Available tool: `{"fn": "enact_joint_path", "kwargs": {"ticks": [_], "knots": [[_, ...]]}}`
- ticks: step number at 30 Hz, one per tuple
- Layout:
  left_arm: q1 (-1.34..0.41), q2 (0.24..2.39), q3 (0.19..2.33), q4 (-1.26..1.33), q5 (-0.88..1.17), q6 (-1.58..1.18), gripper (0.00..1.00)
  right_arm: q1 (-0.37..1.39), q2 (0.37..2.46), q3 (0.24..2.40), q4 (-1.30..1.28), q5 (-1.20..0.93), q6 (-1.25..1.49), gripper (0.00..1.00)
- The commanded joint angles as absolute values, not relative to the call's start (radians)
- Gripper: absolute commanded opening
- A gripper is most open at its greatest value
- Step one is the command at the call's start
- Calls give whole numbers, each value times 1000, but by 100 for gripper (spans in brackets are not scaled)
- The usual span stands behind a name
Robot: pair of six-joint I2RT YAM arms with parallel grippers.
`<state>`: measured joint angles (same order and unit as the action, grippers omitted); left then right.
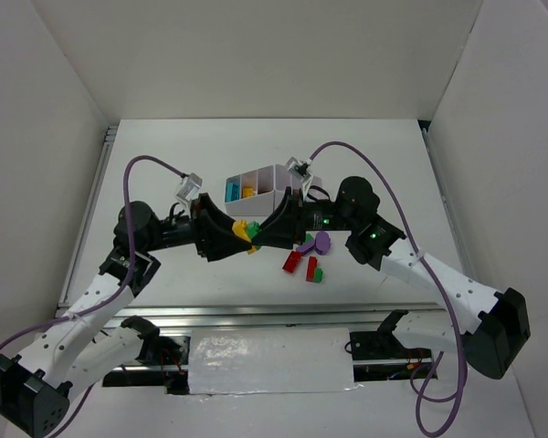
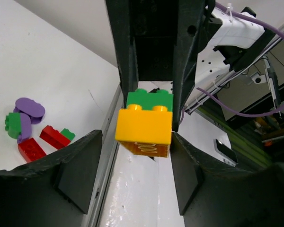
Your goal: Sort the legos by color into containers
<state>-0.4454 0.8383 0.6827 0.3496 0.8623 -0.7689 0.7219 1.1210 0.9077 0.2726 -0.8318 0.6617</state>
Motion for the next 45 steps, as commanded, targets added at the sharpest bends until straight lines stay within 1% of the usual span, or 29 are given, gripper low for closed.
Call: {"fn": "enact_joint_path", "kwargs": {"ticks": [1,2,6,8,9,10,11,14,17,22,28,33,36,38,39,40,41,42,45], "knots": [[-451,838,735,465,894,-772,69,724,1126,907,353,-885,683,0],[-449,838,738,475,903,-779,61,726,1127,907,354,-884,683,0],[-451,834,747,479,902,-779,62,726,1146,919,353,-899,689,0],[-451,841,750,491,908,-790,65,726,1150,919,350,-896,687,0],[-451,847,750,498,911,-795,65,726,1152,919,353,-897,689,0],[-451,851,749,508,914,-799,61,726,1154,917,356,-897,690,0],[-451,857,749,523,925,-807,35,726,1152,913,367,-900,695,0],[-451,865,767,474,917,-785,0,723,1143,911,351,-894,686,0],[-453,876,793,427,926,-759,0,691,1126,896,357,-893,686,0],[-453,876,815,390,948,-727,0,609,1112,844,474,-965,775,0],[-451,862,851,315,992,-646,0,540,1060,851,396,-983,726,0],[-453,861,867,290,1057,-606,0,453,1032,825,405,-1019,758,0],[-451,856,859,298,1054,-606,0,434,1017,810,420,-1035,772,0],[-453,854,867,260,988,-579,0,430,1006,819,349,-1001,729,0],[-451,856,876,224,874,-556,0,428,985,846,199,-956,633,0],[-453,868,893,136,806,-537,0,428,973,863,131,-901,586,0],[-451,882,929,100,742,-497,0,428,962,885,68,-793,554,0],[-453,922,954,54,613,-471,0,426,936,891,-22,-744,505,0],[-451,1006,1020,-28,442,-414,0,428,867,905,-139,-592,445,0]]}}
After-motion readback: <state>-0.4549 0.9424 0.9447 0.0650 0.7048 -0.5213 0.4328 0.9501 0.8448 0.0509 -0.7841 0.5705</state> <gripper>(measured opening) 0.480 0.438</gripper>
